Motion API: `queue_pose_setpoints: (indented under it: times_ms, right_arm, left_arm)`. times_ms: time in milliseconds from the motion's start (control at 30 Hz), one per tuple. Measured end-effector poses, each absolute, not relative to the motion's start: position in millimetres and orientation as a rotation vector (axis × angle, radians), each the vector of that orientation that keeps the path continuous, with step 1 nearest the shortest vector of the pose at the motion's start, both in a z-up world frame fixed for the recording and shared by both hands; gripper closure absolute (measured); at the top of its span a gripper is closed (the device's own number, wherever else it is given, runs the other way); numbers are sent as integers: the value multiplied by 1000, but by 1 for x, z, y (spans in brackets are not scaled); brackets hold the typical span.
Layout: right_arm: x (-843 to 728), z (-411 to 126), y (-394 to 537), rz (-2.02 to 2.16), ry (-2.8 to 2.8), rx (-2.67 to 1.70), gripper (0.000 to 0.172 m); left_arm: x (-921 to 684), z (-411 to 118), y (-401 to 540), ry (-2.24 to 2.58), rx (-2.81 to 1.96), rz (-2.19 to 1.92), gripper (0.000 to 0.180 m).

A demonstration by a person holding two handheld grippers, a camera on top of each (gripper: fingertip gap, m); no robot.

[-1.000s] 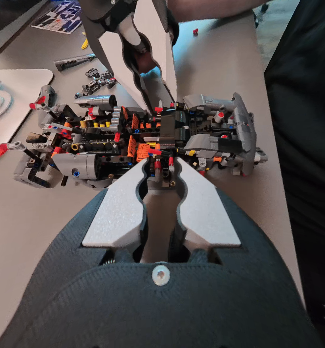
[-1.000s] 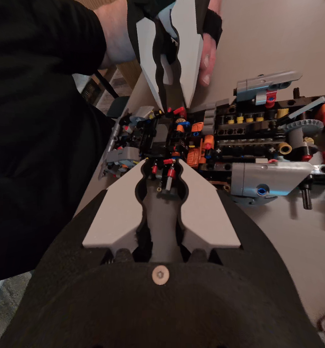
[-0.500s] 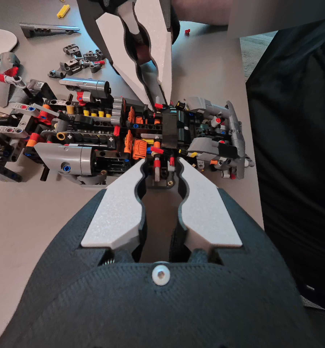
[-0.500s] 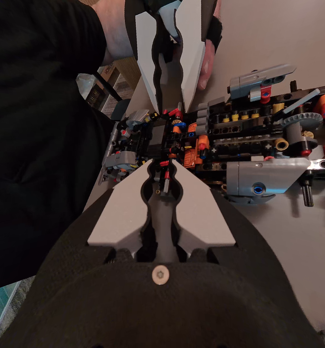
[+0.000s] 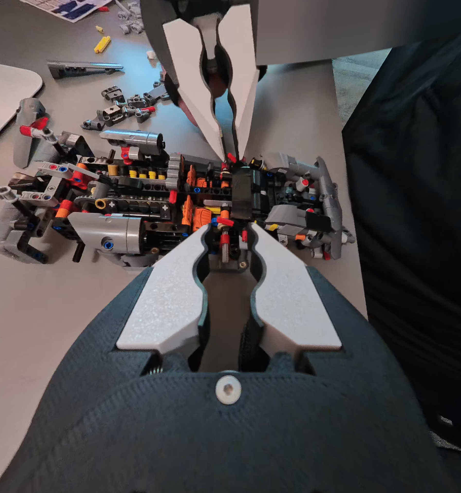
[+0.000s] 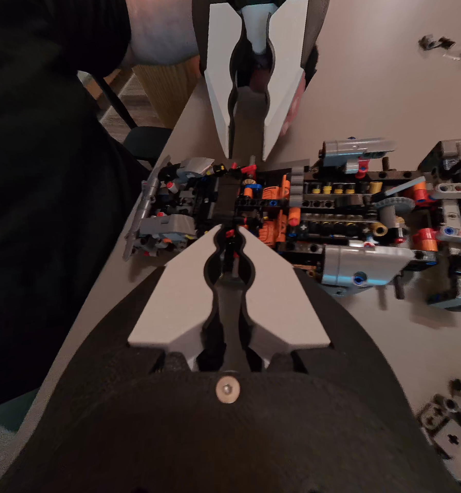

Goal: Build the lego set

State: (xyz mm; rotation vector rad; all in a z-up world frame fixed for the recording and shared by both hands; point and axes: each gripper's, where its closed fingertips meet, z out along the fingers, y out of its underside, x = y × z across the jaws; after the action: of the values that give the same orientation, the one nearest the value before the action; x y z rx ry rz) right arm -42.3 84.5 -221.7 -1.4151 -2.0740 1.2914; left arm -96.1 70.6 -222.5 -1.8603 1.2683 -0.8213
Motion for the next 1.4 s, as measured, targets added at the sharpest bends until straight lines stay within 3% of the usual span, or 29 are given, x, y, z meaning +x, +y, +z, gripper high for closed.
queue_pose_setpoints:
  times_ms: [267, 367, 733, 1400]
  right_arm:
    - [-41, -221, 87, 1191, -2061, -1391, 167]
    - [-36, -224, 90, 1196, -2052, -1450, 155]
    - [-33, -228, 85, 1236, -2044, -1459, 166]
    - [-33, -226, 85, 1206, -2043, -1445, 165]
  left_arm:
    - [-91, -228, 72, 1283, -1893, -824, 156]
    - [-88, -229, 71, 1290, -1894, -832, 158]
    - [-85, -230, 70, 1308, -1874, -813, 161]
    - [-89, -220, 69, 1446, -1629, -453, 174]
